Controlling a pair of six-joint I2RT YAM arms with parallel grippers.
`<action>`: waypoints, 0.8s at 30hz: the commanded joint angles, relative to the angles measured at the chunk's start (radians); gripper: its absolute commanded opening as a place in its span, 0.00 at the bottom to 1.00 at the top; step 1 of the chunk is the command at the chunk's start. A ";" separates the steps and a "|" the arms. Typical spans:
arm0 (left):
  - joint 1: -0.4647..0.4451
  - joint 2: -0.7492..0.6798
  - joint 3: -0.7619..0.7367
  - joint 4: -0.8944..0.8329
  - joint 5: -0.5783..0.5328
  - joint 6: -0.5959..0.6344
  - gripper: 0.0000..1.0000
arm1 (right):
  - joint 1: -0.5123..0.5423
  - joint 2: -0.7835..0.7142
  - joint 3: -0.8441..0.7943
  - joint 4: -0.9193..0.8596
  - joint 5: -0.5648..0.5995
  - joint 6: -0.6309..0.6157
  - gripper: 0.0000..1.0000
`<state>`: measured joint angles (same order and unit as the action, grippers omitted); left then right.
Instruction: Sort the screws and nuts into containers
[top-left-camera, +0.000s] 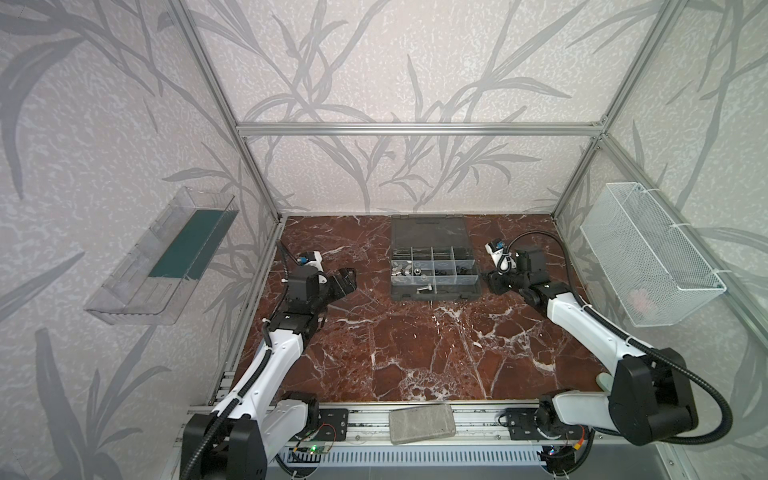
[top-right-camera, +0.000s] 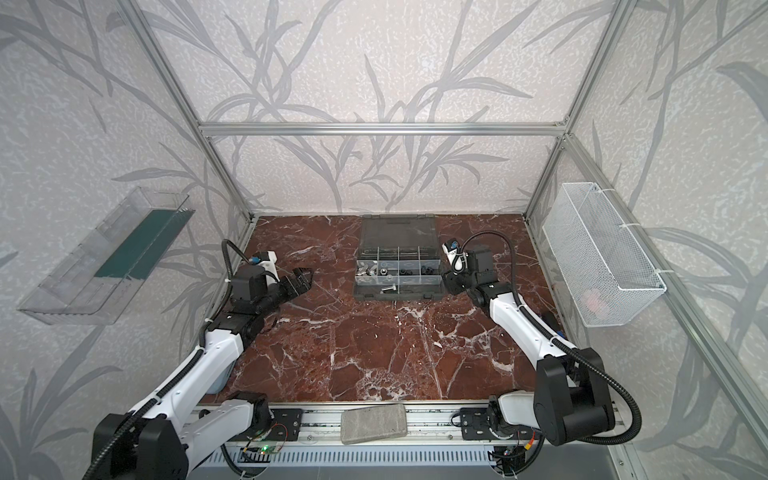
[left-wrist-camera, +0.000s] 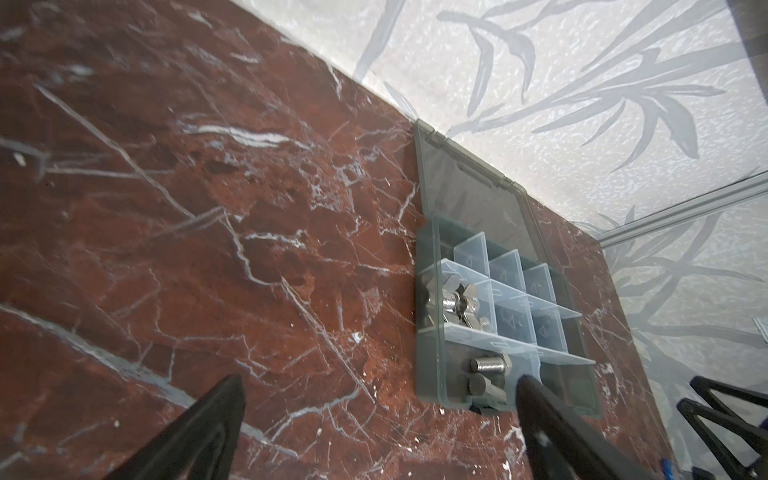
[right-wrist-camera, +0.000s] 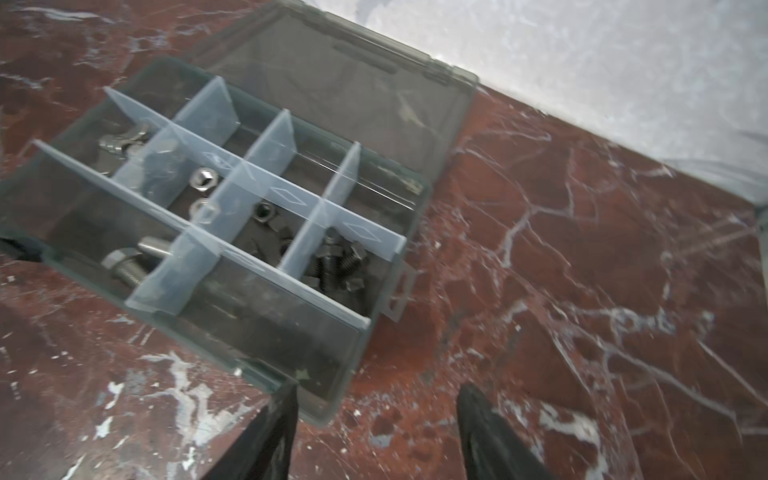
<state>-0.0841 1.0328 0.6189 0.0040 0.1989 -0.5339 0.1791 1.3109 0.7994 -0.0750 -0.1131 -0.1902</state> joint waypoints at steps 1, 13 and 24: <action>0.004 0.000 0.037 0.020 -0.110 0.105 1.00 | -0.056 -0.048 -0.085 0.155 0.012 0.042 0.63; 0.012 0.050 -0.087 0.285 -0.291 0.297 1.00 | -0.133 0.098 -0.246 0.536 -0.034 0.101 0.63; 0.052 0.173 -0.205 0.557 -0.388 0.392 0.99 | -0.128 0.223 -0.401 0.972 -0.028 0.120 0.65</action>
<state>-0.0502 1.1858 0.4355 0.4385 -0.1539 -0.1883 0.0486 1.4944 0.4316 0.6888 -0.1413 -0.0772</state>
